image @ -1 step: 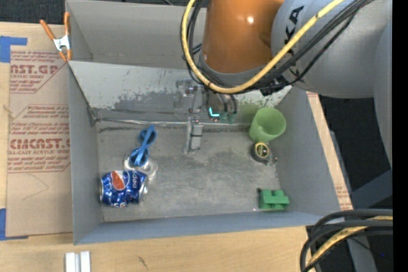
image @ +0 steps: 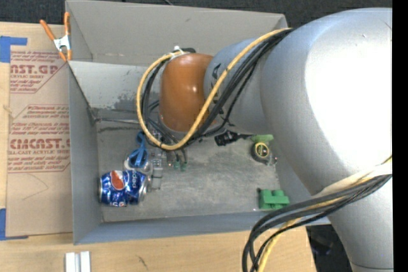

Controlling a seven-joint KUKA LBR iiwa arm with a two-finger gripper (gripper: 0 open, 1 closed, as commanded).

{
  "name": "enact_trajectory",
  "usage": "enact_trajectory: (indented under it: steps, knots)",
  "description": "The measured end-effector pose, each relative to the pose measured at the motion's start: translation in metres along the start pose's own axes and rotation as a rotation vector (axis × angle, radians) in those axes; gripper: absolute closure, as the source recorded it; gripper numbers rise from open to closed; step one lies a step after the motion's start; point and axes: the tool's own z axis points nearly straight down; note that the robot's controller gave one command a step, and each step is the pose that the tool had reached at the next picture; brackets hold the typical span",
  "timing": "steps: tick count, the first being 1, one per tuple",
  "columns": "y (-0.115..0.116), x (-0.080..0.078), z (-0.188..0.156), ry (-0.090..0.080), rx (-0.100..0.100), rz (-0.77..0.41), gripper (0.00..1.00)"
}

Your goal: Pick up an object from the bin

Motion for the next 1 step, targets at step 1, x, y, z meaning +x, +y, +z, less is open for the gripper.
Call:
enact_trajectory:
  steps: [1]
  knots:
    - [0.0447, 0.0197, -0.0039, -0.003, 0.005, -0.237, 0.0]
